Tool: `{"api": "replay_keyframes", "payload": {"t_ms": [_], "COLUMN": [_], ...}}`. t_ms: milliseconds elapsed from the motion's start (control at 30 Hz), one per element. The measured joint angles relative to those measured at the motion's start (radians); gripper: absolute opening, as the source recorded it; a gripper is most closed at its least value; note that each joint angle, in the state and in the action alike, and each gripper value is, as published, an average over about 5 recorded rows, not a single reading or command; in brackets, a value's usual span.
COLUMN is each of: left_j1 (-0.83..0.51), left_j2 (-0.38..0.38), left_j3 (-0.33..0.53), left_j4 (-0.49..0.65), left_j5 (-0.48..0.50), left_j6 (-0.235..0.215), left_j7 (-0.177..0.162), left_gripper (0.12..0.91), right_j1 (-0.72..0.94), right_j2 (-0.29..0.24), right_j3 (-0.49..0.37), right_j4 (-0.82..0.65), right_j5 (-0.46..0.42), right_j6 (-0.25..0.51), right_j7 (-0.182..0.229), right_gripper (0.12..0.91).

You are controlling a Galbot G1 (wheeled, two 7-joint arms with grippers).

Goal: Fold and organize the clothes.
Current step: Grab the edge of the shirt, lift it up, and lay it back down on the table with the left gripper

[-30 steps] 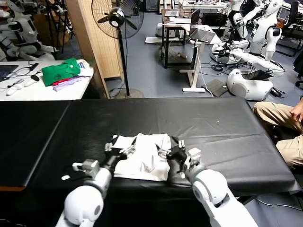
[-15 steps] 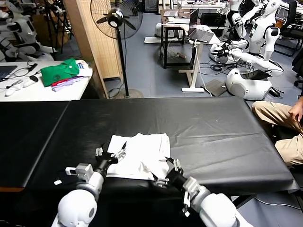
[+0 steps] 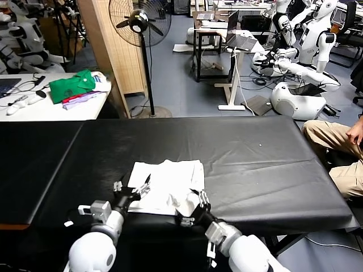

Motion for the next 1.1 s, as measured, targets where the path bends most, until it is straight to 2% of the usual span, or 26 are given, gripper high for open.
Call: {"api": "replay_keyframes", "payload": {"t_ms": [133, 300, 400, 500, 733, 867, 933, 1000, 1100], "left_j1": [0.000, 0.000, 0.003, 0.009, 0.016, 0.004, 0.000, 0.000, -0.004], "left_j2": [-0.003, -0.005, -0.006, -0.008, -0.004, 0.004, 0.007, 0.008, 0.008], "left_j3": [0.001, 0.004, 0.004, 0.003, 0.001, 0.001, 0.001, 0.000, -0.002], "left_j4": [0.001, 0.002, 0.003, 0.003, 0.002, 0.003, 0.003, 0.003, 0.008], "left_j5": [0.002, 0.004, 0.005, 0.006, 0.008, 0.004, 0.002, 0.001, -0.004], "left_j6": [-0.002, -0.003, -0.004, -0.007, -0.011, -0.010, -0.009, -0.009, -0.012], "left_j7": [0.000, 0.000, 0.000, 0.000, 0.001, 0.001, 0.001, 0.001, 0.002], "left_gripper": [0.798, 0.798, 0.798, 0.798, 0.798, 0.798, 0.798, 0.798, 0.798], "right_j1": [-0.003, -0.002, -0.001, -0.010, -0.070, -0.123, -0.147, -0.167, -0.194], "right_j2": [0.003, 0.015, 0.022, 0.020, -0.032, -0.056, -0.060, -0.064, -0.063], "right_j3": [-0.005, -0.009, -0.010, 0.000, 0.068, 0.119, 0.141, 0.161, 0.187], "right_j4": [-0.010, -0.021, -0.027, -0.019, 0.061, 0.117, 0.142, 0.165, 0.201], "right_j5": [-0.018, -0.026, -0.021, 0.005, 0.103, 0.105, 0.104, 0.118, 0.171], "right_j6": [0.023, 0.033, 0.032, 0.023, -0.070, -0.148, -0.180, -0.195, -0.178], "right_j7": [0.018, 0.042, 0.052, 0.062, 0.076, 0.106, 0.123, 0.131, 0.134], "right_gripper": [0.668, 0.355, 0.202, 0.125, 0.121, 0.149, 0.220, 0.332, 0.482]}}
